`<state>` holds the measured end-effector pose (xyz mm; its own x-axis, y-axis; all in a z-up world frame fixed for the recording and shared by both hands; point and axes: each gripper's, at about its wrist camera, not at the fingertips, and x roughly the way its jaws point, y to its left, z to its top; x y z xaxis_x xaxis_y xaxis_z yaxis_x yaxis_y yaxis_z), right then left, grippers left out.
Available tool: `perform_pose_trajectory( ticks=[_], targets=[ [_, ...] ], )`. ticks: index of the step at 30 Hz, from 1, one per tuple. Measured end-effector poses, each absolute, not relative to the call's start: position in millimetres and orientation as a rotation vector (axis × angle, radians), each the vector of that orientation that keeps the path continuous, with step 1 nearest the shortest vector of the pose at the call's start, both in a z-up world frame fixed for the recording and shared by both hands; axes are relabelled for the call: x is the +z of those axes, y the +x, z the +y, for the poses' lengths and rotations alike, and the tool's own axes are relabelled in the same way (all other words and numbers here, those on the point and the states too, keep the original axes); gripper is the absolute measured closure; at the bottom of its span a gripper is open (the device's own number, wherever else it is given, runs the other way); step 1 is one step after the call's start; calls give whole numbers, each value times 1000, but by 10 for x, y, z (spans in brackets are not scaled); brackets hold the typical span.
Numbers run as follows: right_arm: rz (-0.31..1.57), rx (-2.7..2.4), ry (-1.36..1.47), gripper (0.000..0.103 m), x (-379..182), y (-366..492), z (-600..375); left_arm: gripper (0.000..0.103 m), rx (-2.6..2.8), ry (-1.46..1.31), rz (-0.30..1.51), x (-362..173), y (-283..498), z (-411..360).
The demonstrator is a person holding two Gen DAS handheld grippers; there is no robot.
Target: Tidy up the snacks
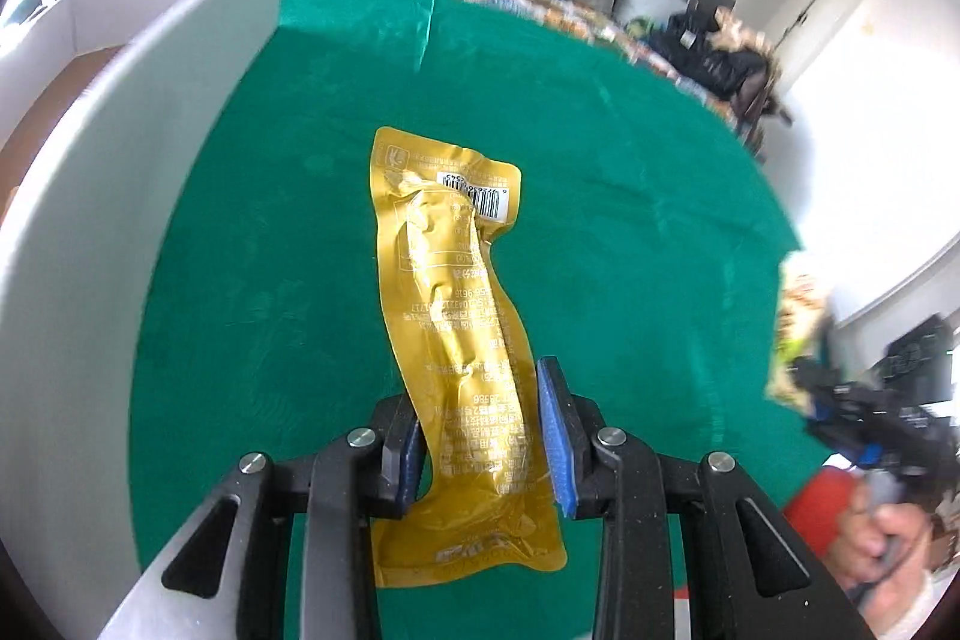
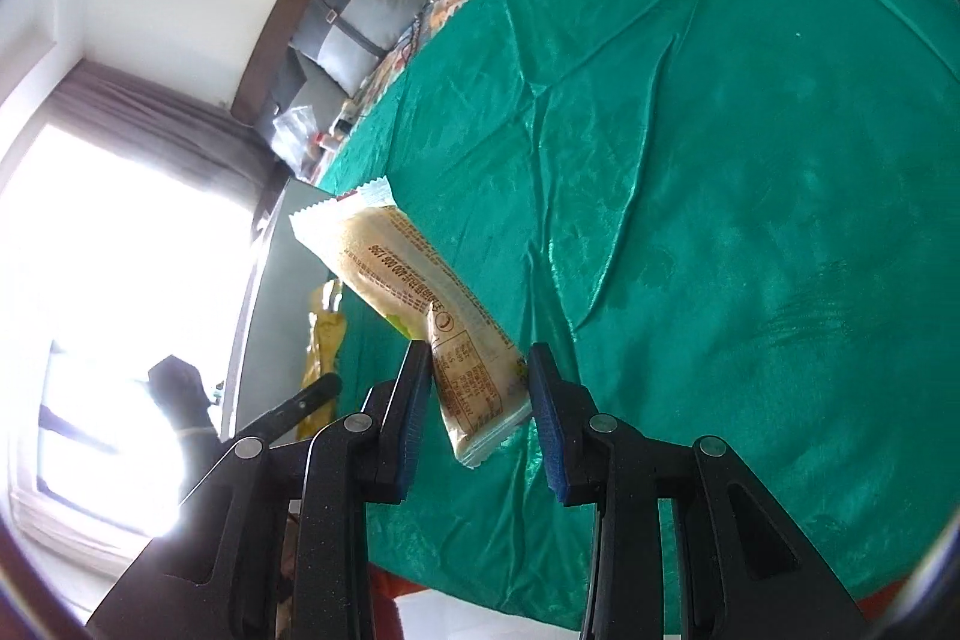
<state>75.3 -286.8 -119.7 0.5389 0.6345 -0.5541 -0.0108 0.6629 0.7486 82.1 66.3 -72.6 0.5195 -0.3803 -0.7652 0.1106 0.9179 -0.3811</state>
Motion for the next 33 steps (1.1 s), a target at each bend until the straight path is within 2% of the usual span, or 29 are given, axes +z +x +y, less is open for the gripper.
perform_pose_trajectory(
  ticks=[5, 10, 15, 20, 21, 23, 24, 25, 26, 30, 32, 33],
  targets=[
    [934, 563, 686, 69, -779, 884, -2260, 70, -299, -349, 839, -18, 435, 1149],
    [961, 767, 565, 68, -235, 1038, -1168, 70, -127, -338, 773, 321, 252, 2016],
    [975, 912, 439, 68, 151, 1142, 72, 70, 109, -336, 807, 166, 208, 2888],
    [970, 929, 276, 67, 121, 1198, 1032, 69, 254, -332, 869, -193, 134, 3349],
    [962, 913, 235, 63, 56, 1165, 1131, 65, 272, -336, 873, -244, 120, 3401],
    [989, 897, 152, 49, -126, 1152, 1346, 42, 302, -348, 875, -295, 37, 3457],
    [1019, 889, 123, 43, -234, 1162, 1410, 38, 308, -353, 858, -276, -1, 3478],
    [1040, 879, 105, 43, -319, 1124, 1398, 30, 308, -359, 838, -244, -56, 3483],
    [1045, 876, 101, 43, -378, 1066, 1314, 26, 307, -359, 824, -222, -116, 3475],
    [971, 859, 82, 43, -217, 1004, 1095, 22, 325, -278, 777, -12, -191, 3352],
    [889, 834, 63, 35, 24, 955, 980, 12, 362, -208, 737, 154, -233, 3226],
    [837, 821, 58, 25, 155, 916, 924, 9, 395, -173, 721, 234, -233, 3178]
  ],
)
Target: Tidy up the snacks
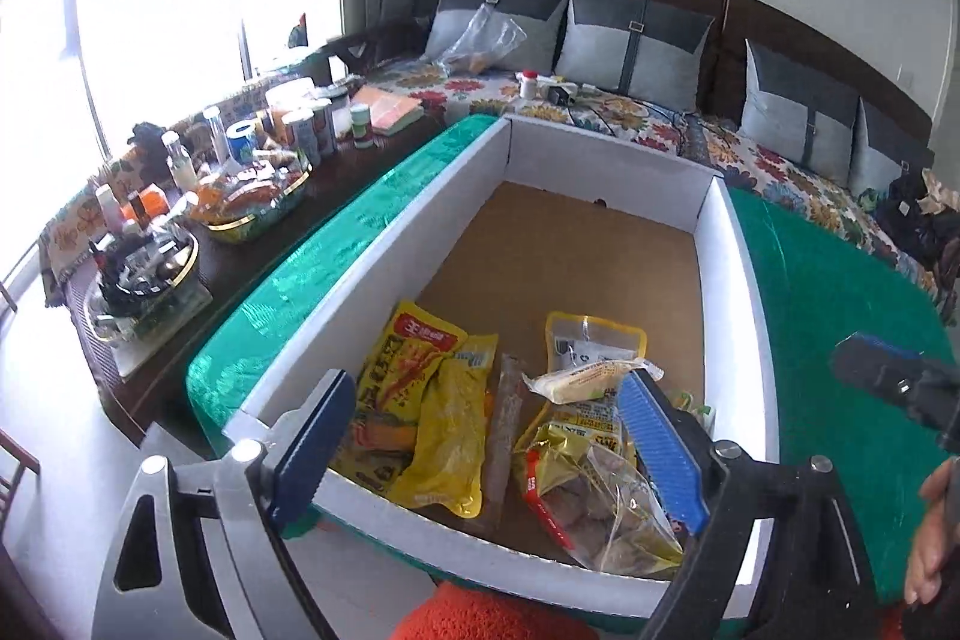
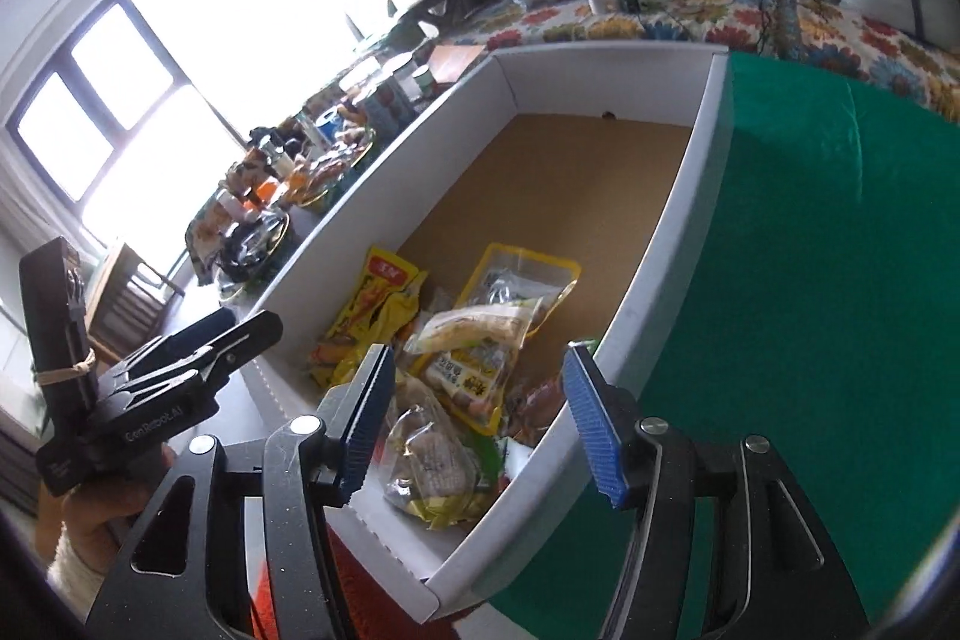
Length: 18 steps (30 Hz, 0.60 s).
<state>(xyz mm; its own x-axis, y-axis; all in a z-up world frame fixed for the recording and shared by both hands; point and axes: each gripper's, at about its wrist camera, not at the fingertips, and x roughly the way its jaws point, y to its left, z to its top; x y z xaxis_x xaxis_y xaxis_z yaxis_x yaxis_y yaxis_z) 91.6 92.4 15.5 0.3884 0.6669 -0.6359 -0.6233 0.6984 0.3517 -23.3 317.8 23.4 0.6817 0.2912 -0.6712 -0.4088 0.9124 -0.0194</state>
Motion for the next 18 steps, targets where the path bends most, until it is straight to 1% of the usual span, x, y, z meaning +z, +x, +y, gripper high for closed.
perform_pose_trajectory(
  ticks=[1, 2, 3, 4, 8, 12, 18],
  targets=[
    [790, 815, 58, 20, 288, 859, 874, 3, 423, -146, 704, 298, -232, 3178],
    [733, 810, 59, 18, 403, 825, 806, 0, 460, -111, 679, 391, -250, 3109],
    [693, 803, 43, 12, 498, 805, 781, 0, 484, -92, 662, 474, -265, 3081],
    [663, 794, 3, 10, 578, 779, 787, 0, 503, -91, 654, 524, -283, 3072],
    [612, 753, -141, 10, 729, 668, 862, 0, 617, -148, 645, 626, -368, 3094],
    [725, 728, -166, 10, 646, 674, 961, 0, 615, -171, 743, 533, -347, 3162],
    [860, 694, -162, 10, 437, 698, 1101, 0, 632, -130, 770, 469, -344, 3148]
  ],
)
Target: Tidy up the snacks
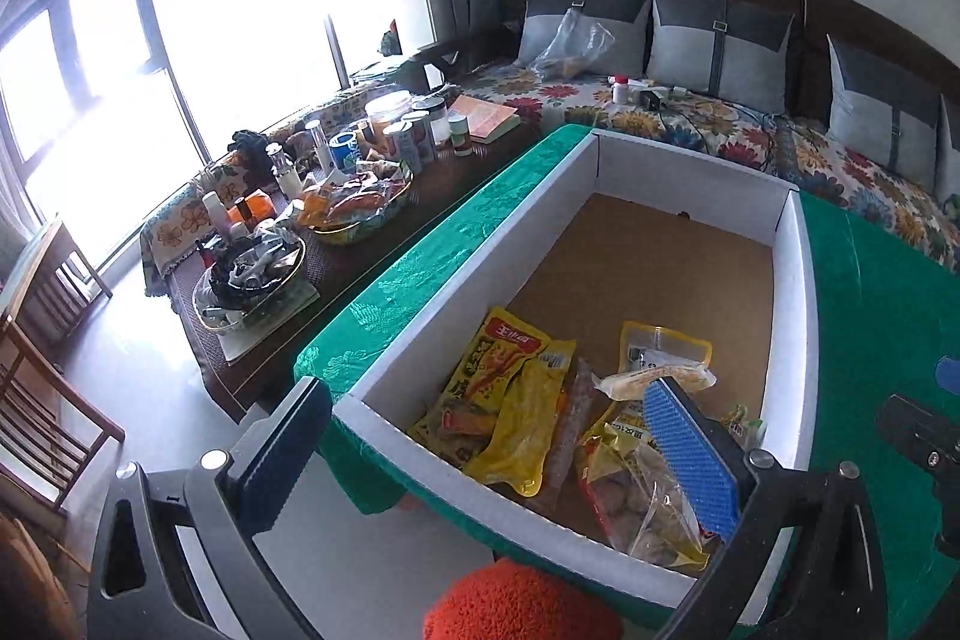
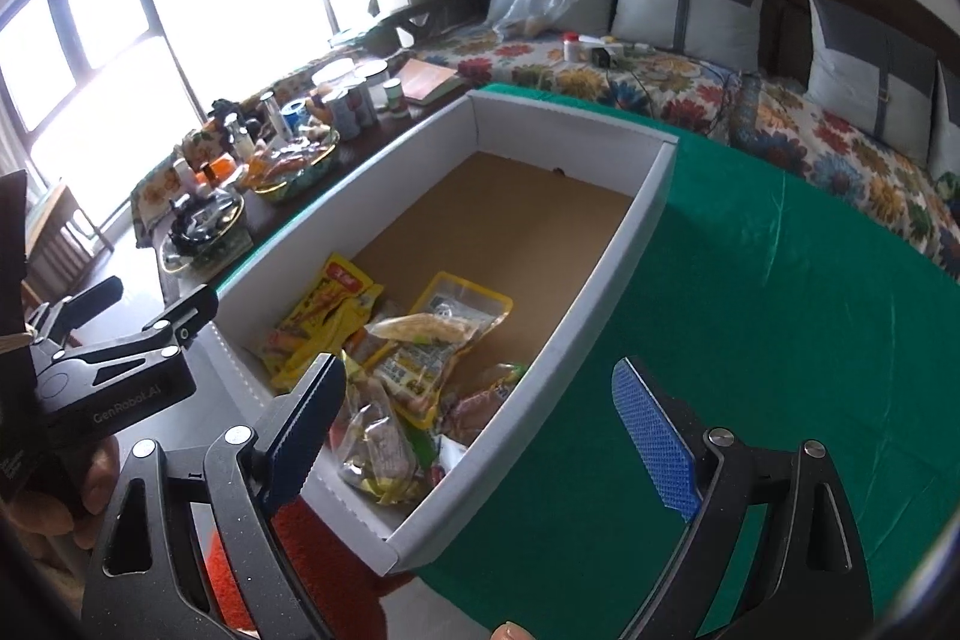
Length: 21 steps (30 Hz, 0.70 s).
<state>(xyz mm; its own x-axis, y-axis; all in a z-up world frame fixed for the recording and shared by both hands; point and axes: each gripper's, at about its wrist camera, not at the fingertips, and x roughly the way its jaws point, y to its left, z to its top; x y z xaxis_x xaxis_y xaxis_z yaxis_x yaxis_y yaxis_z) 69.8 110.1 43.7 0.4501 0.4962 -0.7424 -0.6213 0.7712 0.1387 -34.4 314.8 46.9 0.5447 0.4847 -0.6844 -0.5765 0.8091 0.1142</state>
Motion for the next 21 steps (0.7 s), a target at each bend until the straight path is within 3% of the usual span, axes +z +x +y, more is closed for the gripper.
perform_pose_trajectory(
  ticks=[21],
  targets=[
    [886, 696, -281, 10, 401, 562, 1471, 0, 599, -181, 786, 408, -363, 3294]
  ],
)
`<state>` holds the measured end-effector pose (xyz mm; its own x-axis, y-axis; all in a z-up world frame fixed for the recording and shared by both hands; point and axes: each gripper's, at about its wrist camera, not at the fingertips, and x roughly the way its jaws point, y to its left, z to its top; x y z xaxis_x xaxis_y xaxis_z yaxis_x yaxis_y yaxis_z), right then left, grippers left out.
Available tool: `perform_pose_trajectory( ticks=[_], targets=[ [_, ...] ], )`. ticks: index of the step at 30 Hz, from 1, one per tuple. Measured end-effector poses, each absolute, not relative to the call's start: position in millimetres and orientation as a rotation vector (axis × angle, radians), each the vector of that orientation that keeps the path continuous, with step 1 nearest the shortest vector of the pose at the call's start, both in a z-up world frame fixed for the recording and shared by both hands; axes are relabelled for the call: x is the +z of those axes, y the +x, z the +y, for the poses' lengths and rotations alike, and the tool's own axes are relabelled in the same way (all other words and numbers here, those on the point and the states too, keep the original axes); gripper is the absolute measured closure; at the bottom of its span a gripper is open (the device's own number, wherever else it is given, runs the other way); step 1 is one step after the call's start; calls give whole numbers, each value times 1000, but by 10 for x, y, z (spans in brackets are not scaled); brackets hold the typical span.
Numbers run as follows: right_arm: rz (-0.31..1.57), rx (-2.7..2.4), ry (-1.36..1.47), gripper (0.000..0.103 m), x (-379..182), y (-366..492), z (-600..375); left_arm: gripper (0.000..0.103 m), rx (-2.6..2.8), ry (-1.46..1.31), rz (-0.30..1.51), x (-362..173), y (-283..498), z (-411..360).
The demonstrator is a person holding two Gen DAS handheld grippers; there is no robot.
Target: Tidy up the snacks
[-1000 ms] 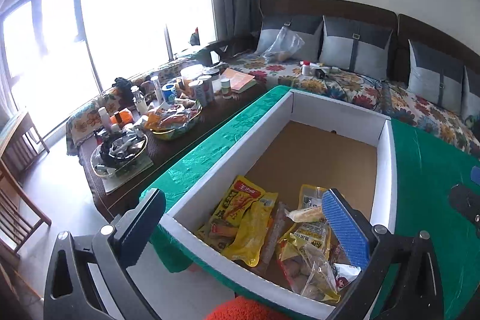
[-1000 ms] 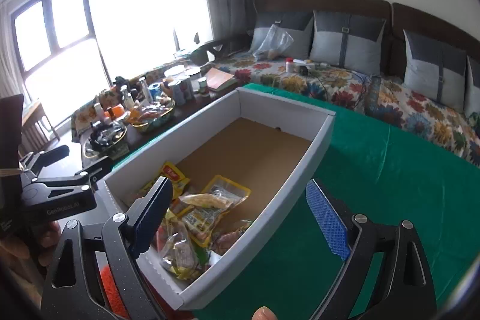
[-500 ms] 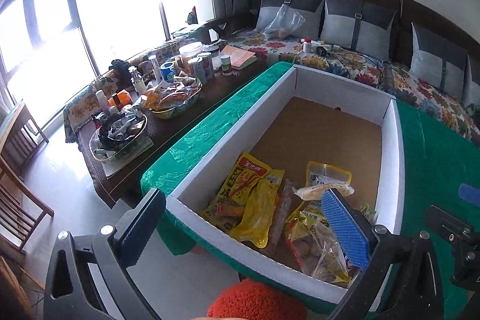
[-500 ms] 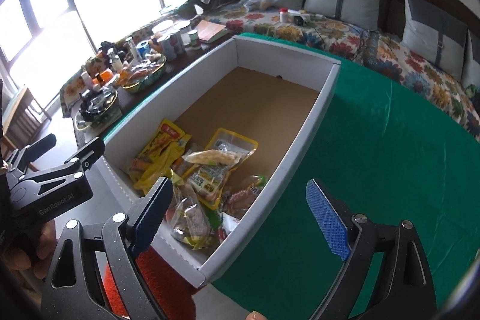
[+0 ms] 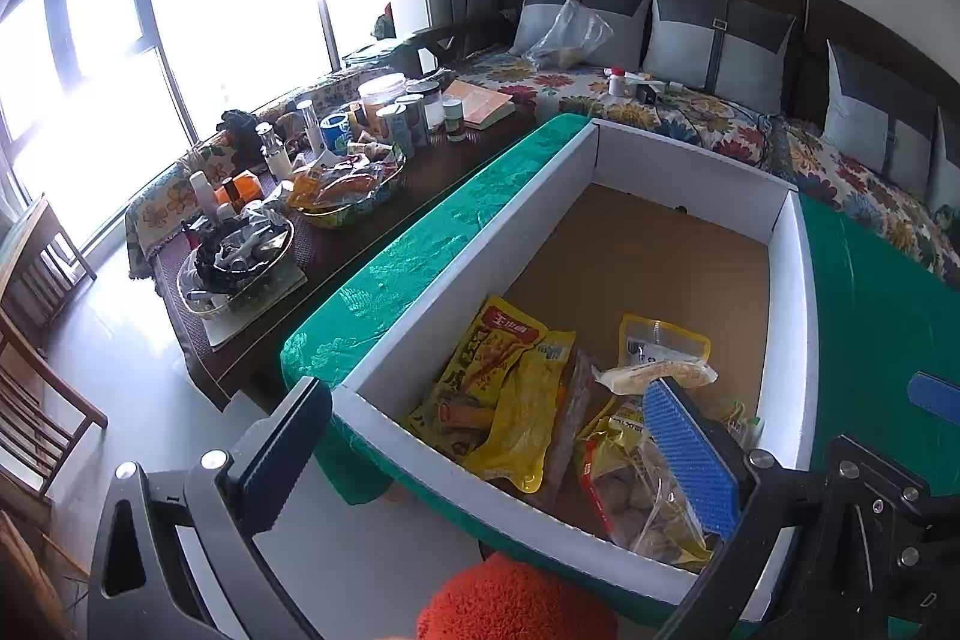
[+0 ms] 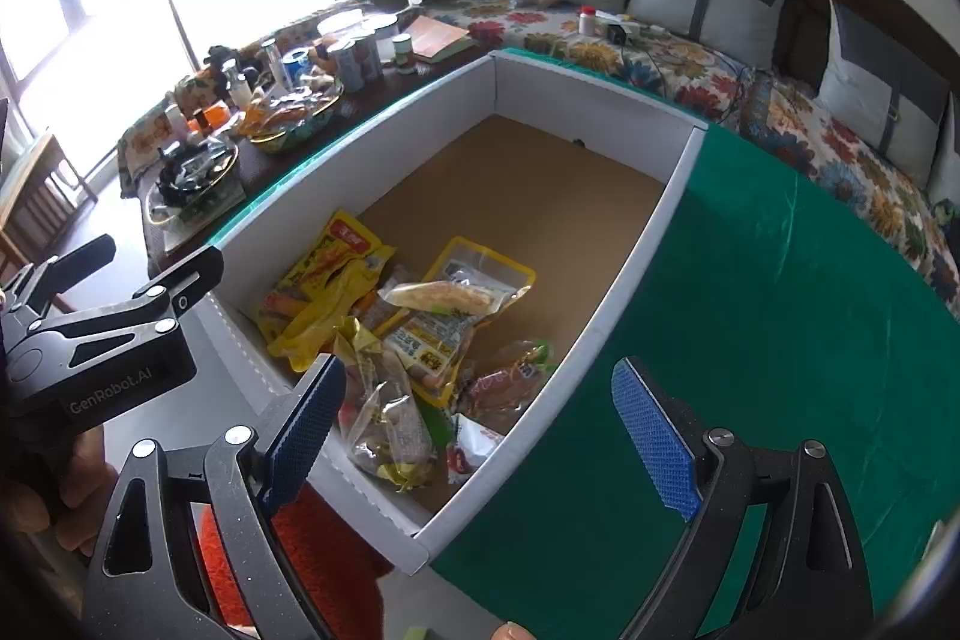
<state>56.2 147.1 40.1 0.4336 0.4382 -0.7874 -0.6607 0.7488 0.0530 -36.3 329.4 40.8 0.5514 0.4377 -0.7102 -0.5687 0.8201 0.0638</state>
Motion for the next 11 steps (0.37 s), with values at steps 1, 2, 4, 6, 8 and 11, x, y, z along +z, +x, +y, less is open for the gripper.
perform_pose_trajectory(
  ticks=[1, 2, 4, 6, 8, 11],
  targets=[
    [886, 697, -282, 10, 402, 560, 1478, 0, 598, -181, 787, 408, -364, 3291],
    [886, 697, -284, 10, 400, 559, 1484, 0, 595, -180, 789, 399, -362, 3290],
    [886, 696, -287, 10, 394, 560, 1491, 0, 592, -174, 790, 387, -361, 3282],
    [886, 692, -287, 10, 382, 562, 1491, 0, 594, -166, 792, 381, -360, 3268],
    [891, 689, -285, 10, 354, 569, 1490, 0, 595, -169, 788, 384, -376, 3264],
    [896, 693, -285, 10, 333, 561, 1493, 0, 602, -156, 776, 399, -385, 3251]
  ],
)
